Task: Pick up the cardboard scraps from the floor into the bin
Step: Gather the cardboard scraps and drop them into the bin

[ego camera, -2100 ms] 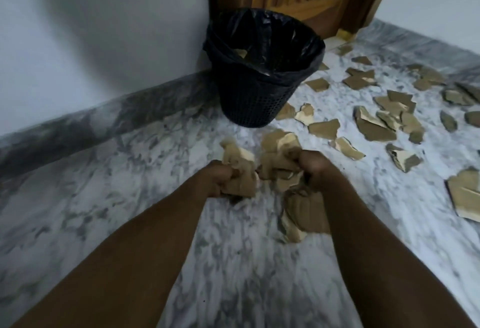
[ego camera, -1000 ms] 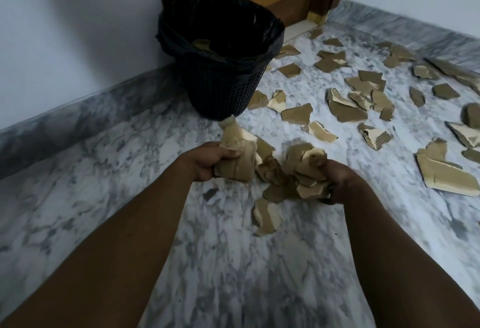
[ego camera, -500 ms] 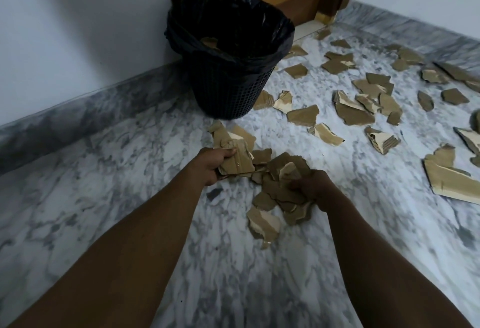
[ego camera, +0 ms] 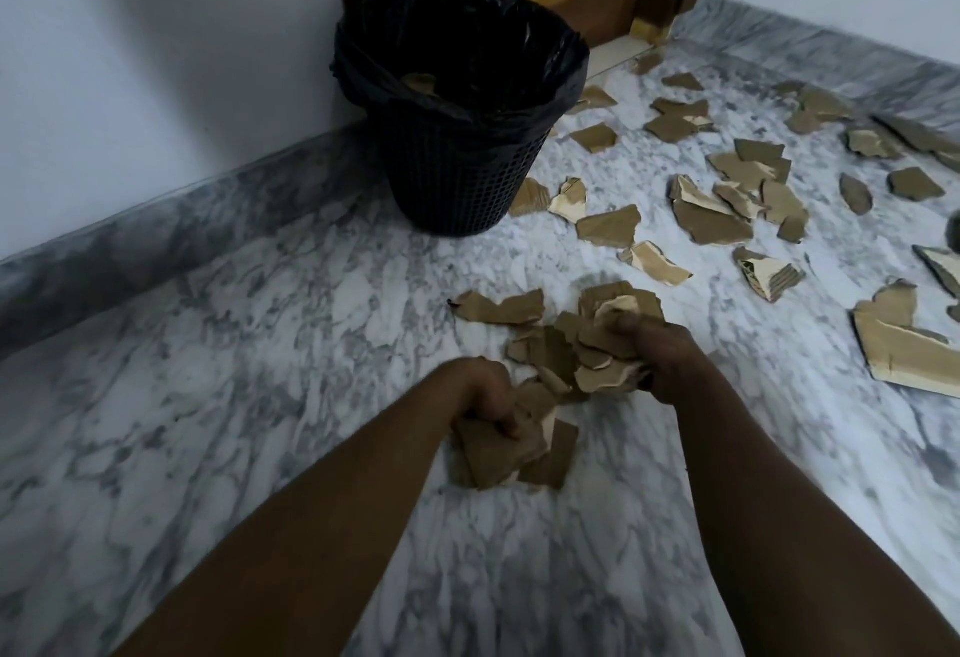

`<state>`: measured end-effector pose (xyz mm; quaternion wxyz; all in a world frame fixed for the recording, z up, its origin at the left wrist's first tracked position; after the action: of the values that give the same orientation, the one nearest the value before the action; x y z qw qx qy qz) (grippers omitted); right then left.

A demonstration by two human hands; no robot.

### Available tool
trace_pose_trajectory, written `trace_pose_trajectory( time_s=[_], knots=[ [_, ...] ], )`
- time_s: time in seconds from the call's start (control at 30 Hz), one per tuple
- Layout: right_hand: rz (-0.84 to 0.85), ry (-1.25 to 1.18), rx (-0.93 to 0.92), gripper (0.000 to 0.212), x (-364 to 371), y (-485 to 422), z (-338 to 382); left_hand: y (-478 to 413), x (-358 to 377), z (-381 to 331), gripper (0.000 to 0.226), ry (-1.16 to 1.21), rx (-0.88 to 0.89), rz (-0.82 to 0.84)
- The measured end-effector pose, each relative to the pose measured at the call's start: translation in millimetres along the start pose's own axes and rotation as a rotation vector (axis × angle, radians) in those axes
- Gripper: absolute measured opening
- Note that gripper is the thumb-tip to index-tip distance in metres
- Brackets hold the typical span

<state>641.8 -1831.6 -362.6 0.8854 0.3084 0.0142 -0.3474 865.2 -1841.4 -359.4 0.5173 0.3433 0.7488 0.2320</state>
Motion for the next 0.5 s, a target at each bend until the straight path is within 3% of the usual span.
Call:
trace_pose_trajectory(
  time_s=[0.1,0.27,0.4,0.5],
  knots=[
    [0.016,0.005,0.0,0.016,3,5,-7,1,22,-18,0.086,-0.223,0.058,-0.194],
    [0.011,0.036,0.035,0.027,0,4,-13,3,32,-25,0.068,-0.079,0.044,-0.298],
    [0.025,0.006,0.022,0.028,-3,4,-9,3,22,-17,0.07,0.008,0.004,-0.254],
    [0.059,-0.064,0.039,0.038,-5,7,-2,7,7,4,0.057,0.267,-0.045,-0.11]
  ],
)
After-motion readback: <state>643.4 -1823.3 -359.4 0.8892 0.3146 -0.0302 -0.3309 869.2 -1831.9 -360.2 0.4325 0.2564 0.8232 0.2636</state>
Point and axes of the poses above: each hand's wrist, its own y-axis away from the middle knuckle, its own x-axis out of the palm, z = x × y, the point moved 2 cm from there along -y, towards the middle knuckle, and after that the axes turned 13 degrees about -z, right-handed, at the moved point
